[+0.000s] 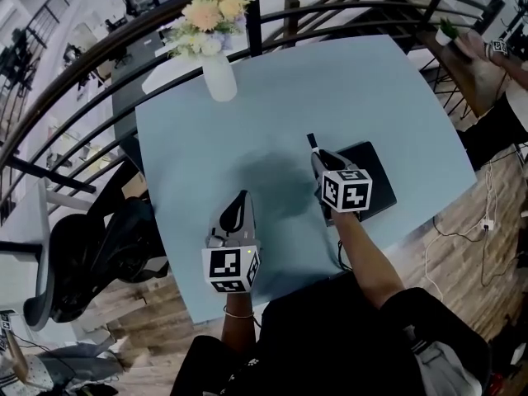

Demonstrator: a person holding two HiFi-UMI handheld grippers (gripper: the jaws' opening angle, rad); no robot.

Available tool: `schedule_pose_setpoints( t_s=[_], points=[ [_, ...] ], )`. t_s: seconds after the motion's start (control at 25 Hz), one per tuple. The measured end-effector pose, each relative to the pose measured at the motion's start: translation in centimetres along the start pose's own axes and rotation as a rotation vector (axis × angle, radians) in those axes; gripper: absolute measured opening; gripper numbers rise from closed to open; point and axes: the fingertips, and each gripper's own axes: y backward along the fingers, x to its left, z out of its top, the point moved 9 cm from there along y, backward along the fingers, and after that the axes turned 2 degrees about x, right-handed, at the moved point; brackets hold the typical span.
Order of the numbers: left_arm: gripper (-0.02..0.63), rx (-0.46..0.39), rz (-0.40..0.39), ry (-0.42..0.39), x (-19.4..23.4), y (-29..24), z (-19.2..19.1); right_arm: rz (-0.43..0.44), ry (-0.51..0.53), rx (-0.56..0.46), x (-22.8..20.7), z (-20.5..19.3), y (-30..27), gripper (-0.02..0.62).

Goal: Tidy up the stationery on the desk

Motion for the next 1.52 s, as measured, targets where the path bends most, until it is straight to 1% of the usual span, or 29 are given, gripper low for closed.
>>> schedule_pose_setpoints(
  t_s=[0.4, 0.72, 0.92, 1.24, 1.4, 1.52],
  points=[
    [-0.006, 0.016, 0.025, 0.001, -3.4, -1.1, -0.1, 0.032, -0.009, 0.012, -3.6, -1.2, 2.8, 0.077],
    [-0.006, 0.02, 0.038, 0.069, -6.5, -1.9, 0.0, 0.05, -0.034, 0.018, -7.5, -2.2, 4.9, 0.077],
    [-0.006, 0.031, 0.04, 0.024, -8.5, -2.7, 0.6, 0.058, -0.047, 0.017, -9.4, -2.2, 5.8, 0.077],
    [-0.006, 0.04, 0.023, 0.0, -10.7, -3.8, 1.0, 0.053, -0.056, 0.021, -11.9, -2.6, 7.0, 0.077],
    [-0.006, 0.054, 0.029, -0.052, -12.0, -4.2, 1.3, 0.062, -0.071, 0.018, -13.3, -2.7, 7.6, 0.077],
    [-0.006, 0.053, 0.023, -0.048, -12.8, -4.4, 1.4, 0.068, -0.072, 0.021, -14.2, -2.8, 7.9, 0.077]
  ],
)
